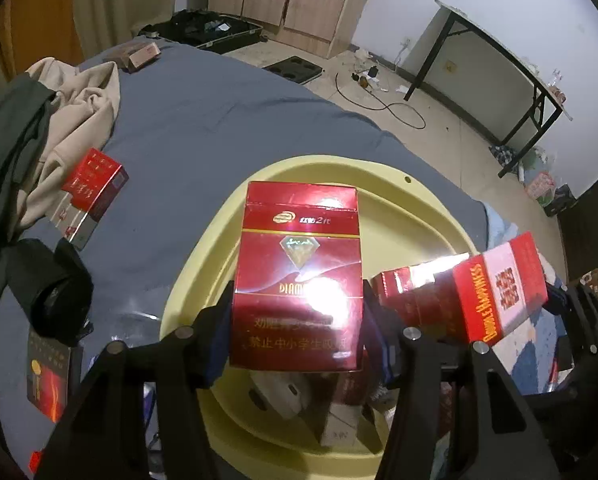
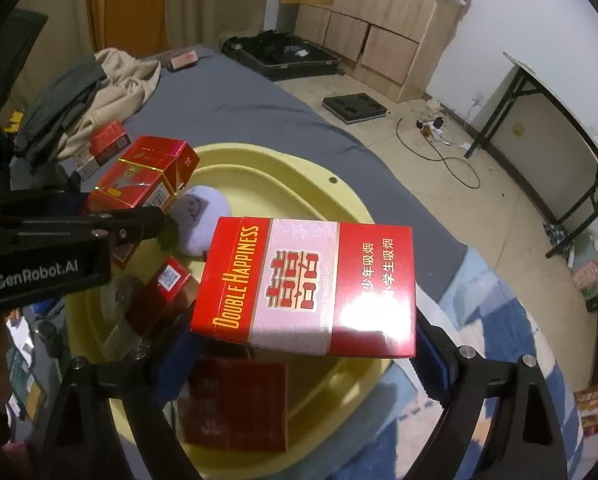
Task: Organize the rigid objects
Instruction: 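Carry both held packs over the yellow tray and release them, then grasp the red lighter with left tool while right tool grasps black sponge tin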
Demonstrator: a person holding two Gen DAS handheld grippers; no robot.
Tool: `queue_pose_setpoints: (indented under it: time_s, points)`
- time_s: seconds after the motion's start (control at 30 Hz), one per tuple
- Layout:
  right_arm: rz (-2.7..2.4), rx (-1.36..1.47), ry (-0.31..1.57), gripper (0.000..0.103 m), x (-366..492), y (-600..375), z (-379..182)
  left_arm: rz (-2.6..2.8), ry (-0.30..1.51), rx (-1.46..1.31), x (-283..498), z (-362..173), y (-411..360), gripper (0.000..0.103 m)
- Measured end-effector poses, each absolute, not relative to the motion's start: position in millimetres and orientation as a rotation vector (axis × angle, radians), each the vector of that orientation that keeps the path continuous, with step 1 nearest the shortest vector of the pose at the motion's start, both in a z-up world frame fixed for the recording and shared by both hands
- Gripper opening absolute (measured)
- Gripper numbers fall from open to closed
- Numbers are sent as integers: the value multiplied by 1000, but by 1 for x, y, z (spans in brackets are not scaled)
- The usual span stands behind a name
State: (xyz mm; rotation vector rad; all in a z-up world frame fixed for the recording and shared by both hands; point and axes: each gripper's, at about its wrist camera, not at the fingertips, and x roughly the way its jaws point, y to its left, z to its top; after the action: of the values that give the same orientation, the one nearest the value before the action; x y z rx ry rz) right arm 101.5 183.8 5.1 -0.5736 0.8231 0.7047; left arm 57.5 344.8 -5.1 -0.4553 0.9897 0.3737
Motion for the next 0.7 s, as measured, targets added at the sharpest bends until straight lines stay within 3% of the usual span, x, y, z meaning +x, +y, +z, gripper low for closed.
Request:
queue_pose_setpoints:
  time_s: [0.57,0.63,0.7]
  points:
    - [696,-548,897,93,129,204,-28,383,1060,-475,67,-41,350,59]
    - [695,-542,899,94,130,203,-27,403,1065,-474,68,-41,350,63]
    - [698,-534,888,99,128,202,-23,399,1050,-493,68,-36,349,78]
